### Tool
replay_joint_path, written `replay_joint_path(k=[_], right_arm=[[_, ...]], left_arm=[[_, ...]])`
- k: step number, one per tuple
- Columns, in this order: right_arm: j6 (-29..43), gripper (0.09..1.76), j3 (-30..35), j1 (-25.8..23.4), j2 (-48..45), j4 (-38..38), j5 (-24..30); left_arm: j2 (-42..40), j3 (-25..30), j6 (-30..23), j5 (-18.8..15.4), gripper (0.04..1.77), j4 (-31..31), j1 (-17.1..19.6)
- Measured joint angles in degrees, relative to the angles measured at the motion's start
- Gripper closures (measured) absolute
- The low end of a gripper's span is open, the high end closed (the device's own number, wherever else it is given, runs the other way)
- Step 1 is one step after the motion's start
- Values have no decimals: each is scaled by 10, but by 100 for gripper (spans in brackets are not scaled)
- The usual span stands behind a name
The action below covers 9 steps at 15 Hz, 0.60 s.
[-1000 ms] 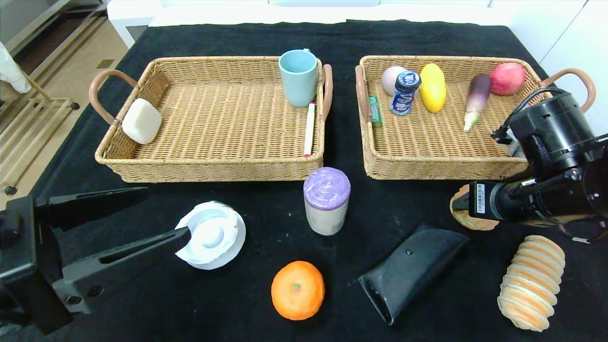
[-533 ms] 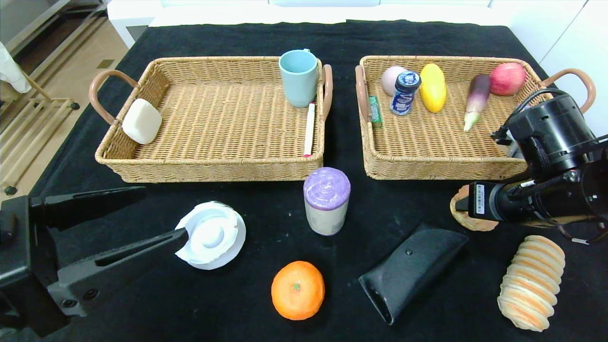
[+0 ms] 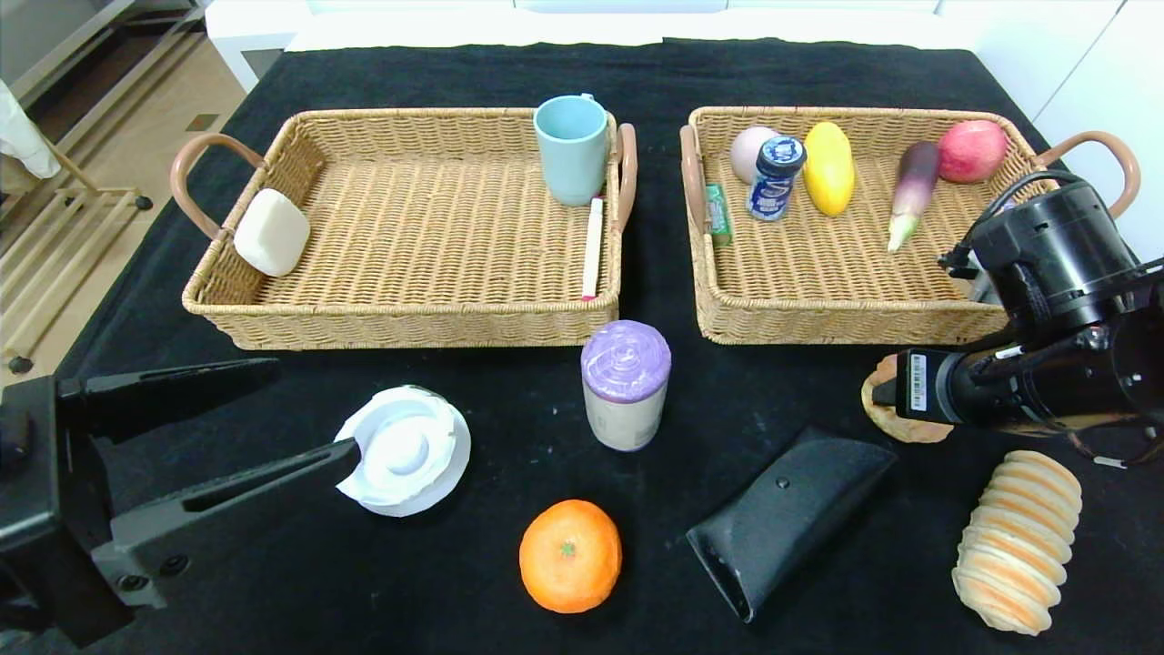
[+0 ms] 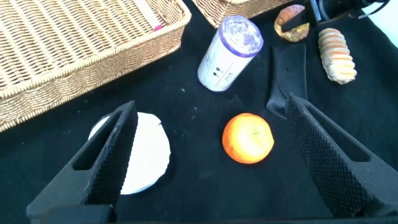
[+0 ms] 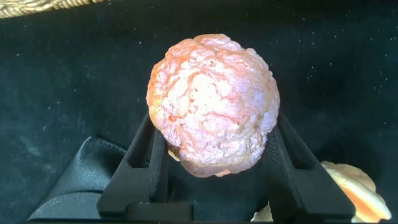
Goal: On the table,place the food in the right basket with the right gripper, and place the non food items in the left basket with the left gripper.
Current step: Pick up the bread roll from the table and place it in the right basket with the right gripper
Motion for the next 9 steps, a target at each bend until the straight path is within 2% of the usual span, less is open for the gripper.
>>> replay_joint_path(k=[9], right_arm=[[-8,99,5,45,-105,19,-10]], left_arm=[[3,1,0,0,9,1,0]])
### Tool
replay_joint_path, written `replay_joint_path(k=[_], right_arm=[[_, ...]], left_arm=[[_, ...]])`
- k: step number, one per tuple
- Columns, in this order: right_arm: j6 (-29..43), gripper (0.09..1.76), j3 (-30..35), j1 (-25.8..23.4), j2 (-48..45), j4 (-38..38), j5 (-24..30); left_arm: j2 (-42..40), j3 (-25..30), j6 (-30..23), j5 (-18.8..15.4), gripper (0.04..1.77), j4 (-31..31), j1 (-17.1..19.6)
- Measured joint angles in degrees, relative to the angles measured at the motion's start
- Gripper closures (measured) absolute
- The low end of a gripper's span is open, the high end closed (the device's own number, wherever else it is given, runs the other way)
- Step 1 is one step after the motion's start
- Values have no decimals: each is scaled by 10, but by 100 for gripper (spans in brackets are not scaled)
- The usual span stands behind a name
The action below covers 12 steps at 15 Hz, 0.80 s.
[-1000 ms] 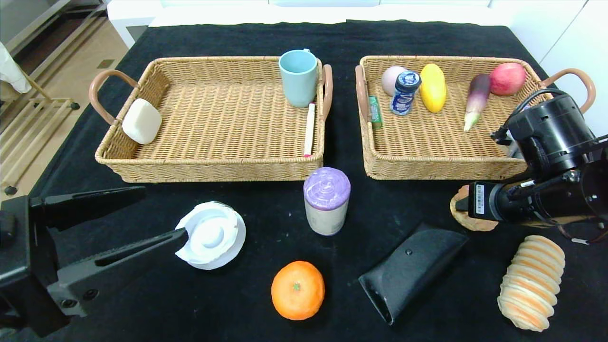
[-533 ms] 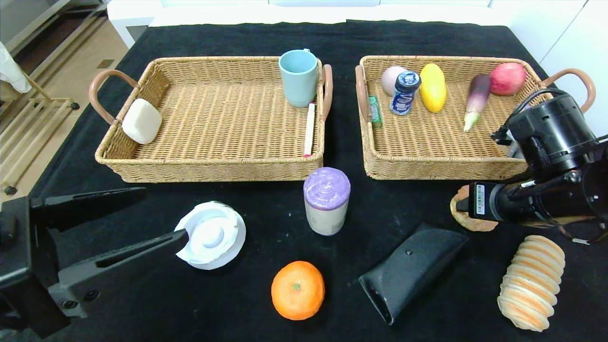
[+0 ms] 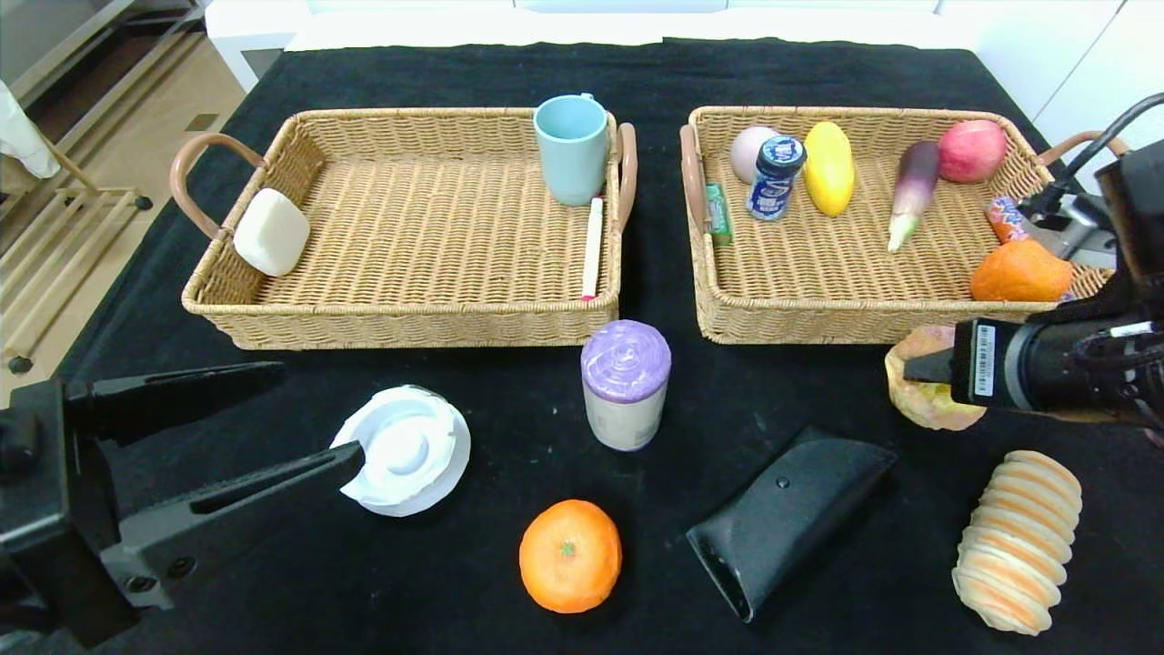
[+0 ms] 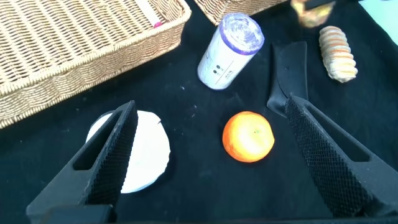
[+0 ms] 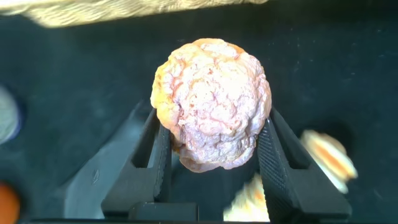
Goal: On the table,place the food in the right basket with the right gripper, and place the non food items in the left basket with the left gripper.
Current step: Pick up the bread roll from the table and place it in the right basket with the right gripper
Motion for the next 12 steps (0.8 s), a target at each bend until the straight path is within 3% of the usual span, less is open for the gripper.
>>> replay_joint_path(k=[6,12], right_arm=[[-78,99,-7,-2,-41,-47,1],[-116,99,-12,-22,-29,-116,-85]], left_arm=[[0,0,0,0,9,0,0],[-1,0,0,0,9,0,0]])
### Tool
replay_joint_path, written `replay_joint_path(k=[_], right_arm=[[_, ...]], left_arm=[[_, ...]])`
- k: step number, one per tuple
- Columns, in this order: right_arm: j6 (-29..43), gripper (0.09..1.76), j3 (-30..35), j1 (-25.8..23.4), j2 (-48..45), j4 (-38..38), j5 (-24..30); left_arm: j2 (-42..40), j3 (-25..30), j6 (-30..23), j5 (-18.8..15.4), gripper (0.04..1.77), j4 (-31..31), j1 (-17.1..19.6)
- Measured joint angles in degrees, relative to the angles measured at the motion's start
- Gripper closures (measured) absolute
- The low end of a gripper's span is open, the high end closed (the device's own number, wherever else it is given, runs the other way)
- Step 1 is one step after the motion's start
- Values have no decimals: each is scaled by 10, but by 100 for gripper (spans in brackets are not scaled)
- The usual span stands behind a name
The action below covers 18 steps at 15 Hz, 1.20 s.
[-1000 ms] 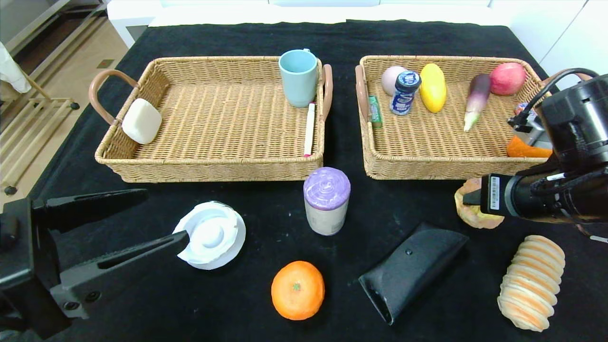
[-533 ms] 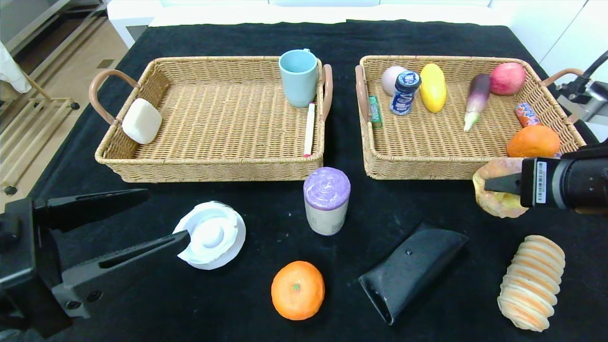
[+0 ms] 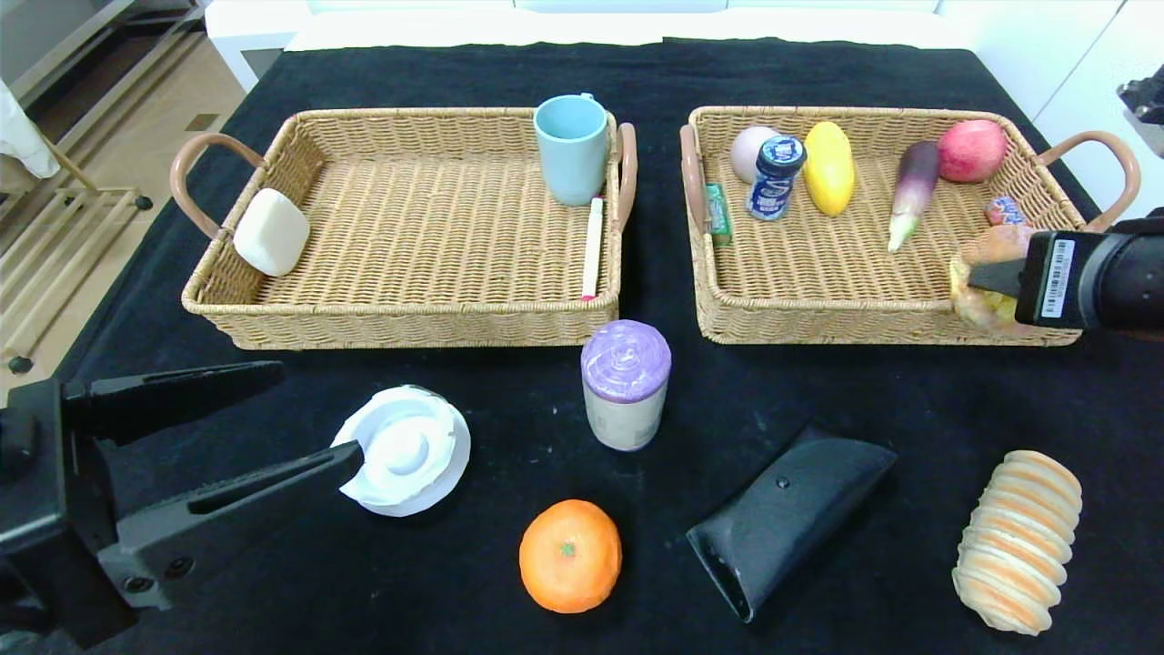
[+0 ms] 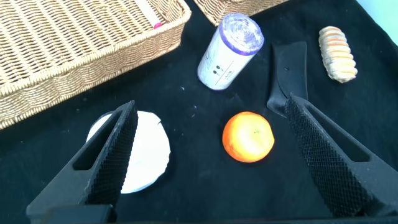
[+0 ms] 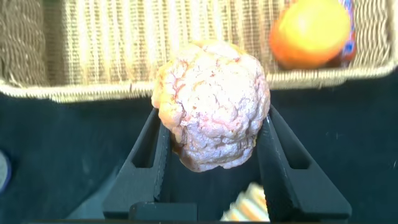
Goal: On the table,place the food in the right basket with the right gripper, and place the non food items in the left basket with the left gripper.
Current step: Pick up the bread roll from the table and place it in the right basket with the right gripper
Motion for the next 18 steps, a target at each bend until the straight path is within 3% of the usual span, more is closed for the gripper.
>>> replay_joint_path(k=[9,18], right_arm=[[-7,99,-144,-10,92,-8,-1],[-15,99,-217,-42,200,-49,0]], left_arm=[[-2,-1,1,0,9,-1,0],[-4,-1,10,0,9,0,-2]])
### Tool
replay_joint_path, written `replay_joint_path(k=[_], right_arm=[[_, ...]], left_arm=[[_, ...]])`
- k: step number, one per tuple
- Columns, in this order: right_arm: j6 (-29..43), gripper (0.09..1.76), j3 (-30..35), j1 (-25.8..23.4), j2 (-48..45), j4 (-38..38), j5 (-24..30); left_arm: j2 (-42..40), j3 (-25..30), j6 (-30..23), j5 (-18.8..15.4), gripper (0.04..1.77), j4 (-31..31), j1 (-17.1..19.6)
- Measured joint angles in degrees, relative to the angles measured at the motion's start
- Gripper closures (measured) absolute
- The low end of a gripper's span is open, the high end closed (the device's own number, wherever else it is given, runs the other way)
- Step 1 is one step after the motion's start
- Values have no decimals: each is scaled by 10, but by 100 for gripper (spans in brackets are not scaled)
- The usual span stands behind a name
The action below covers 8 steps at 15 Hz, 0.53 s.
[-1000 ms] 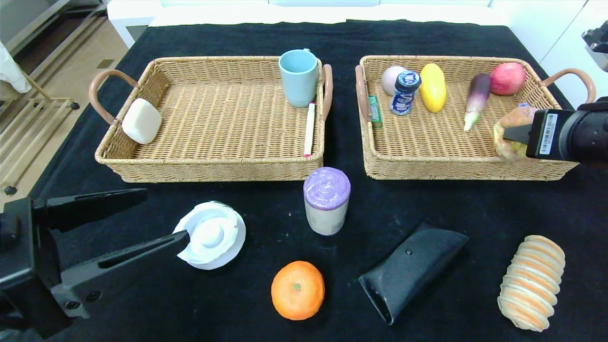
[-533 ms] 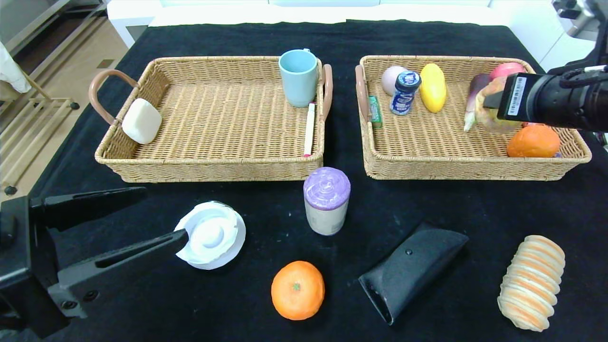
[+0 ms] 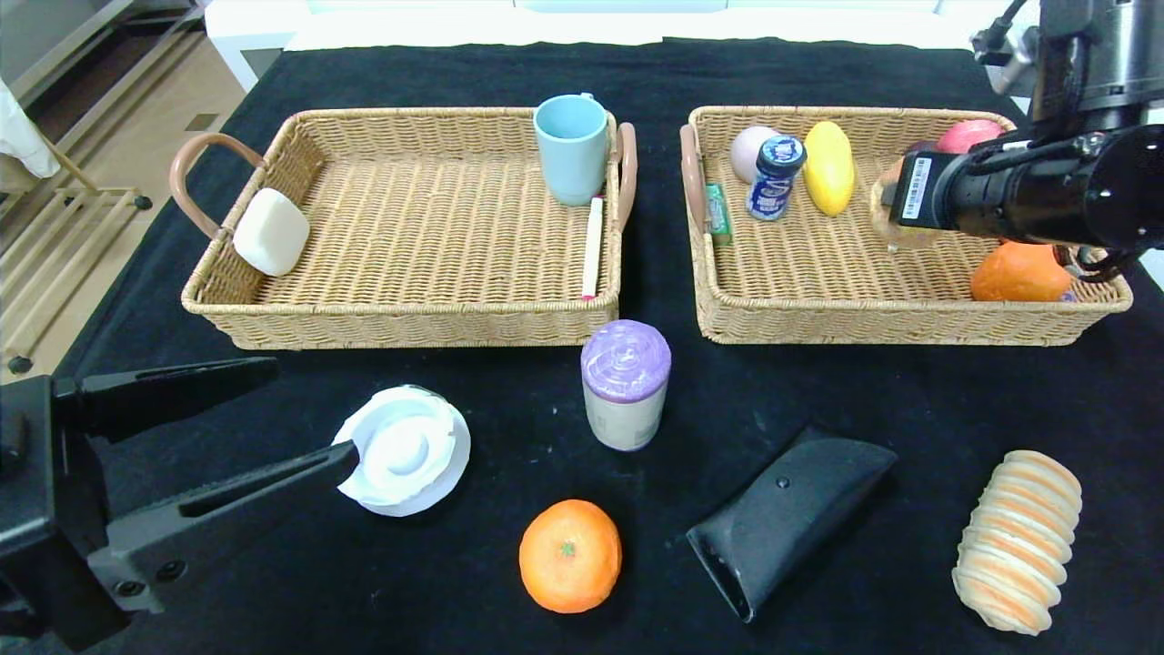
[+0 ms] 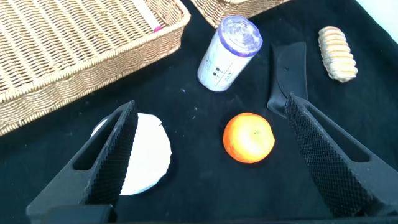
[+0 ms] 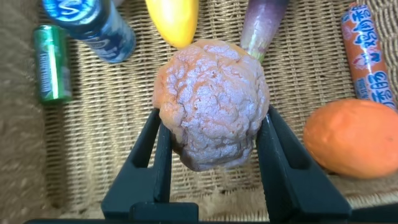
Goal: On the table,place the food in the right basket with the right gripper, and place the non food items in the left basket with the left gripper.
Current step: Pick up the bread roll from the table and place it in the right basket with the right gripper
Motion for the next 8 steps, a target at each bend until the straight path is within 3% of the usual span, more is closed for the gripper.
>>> replay_joint_path(k=[5,8], right_arm=[[2,99,-10,-8,26,0,0],[2,69,-10,-8,30,0,2]], left_arm=[[0,1,2,0,9,-1,0],[-2,0,1,0,9,-2,0]])
